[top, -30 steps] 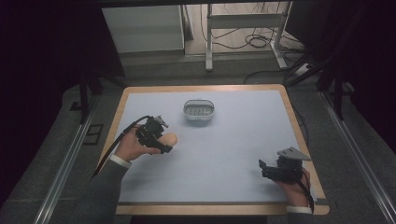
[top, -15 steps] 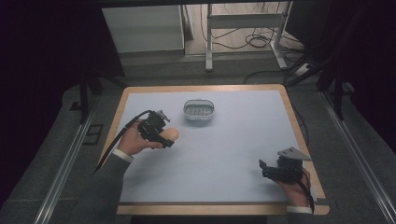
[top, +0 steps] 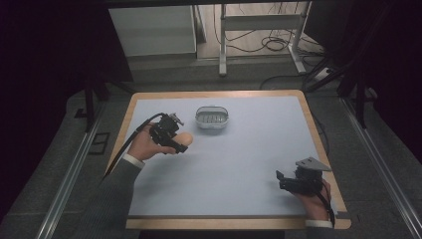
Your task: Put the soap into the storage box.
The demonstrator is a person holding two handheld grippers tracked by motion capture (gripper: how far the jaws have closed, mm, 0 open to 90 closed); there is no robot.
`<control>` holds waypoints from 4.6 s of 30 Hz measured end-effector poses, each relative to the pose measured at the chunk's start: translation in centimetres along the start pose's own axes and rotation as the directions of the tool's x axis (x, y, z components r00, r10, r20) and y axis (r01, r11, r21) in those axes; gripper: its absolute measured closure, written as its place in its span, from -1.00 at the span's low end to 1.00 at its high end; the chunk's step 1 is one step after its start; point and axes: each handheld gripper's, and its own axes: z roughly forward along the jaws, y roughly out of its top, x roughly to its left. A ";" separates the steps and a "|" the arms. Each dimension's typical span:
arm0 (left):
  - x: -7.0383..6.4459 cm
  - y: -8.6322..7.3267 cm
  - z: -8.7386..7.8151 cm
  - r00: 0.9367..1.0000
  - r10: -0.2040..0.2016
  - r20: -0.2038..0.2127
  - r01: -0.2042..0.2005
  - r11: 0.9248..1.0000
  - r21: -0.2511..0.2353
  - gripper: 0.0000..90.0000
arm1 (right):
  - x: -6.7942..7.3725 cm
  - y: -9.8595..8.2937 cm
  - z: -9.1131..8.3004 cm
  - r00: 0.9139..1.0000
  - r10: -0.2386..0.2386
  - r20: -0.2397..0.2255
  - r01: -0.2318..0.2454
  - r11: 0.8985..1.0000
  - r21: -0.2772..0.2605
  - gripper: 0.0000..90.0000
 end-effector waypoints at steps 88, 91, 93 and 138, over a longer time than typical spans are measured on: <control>2.6 7.7 3.0 0.999 0.035 0.004 -0.035 0.999 0.014 -0.27 | -0.1 -0.2 0.3 1.000 -0.008 0.005 0.008 1.000 0.010 -0.83; 2.8 7.9 3.5 0.999 0.030 0.011 -0.030 0.999 0.017 -0.27 | -0.1 -0.2 0.2 1.000 -0.005 0.005 0.005 1.000 0.008 -0.83; 3.0 8.0 3.7 1.000 0.028 0.011 -0.029 0.999 0.020 -0.27 | -0.2 -0.2 0.2 1.000 -0.005 0.006 0.005 1.000 0.008 -0.83; 3.7 12.5 5.7 0.996 0.087 0.010 -0.087 0.995 0.038 -0.27 | -0.7 -0.5 0.2 1.000 0.009 0.013 -0.009 1.000 0.016 -0.83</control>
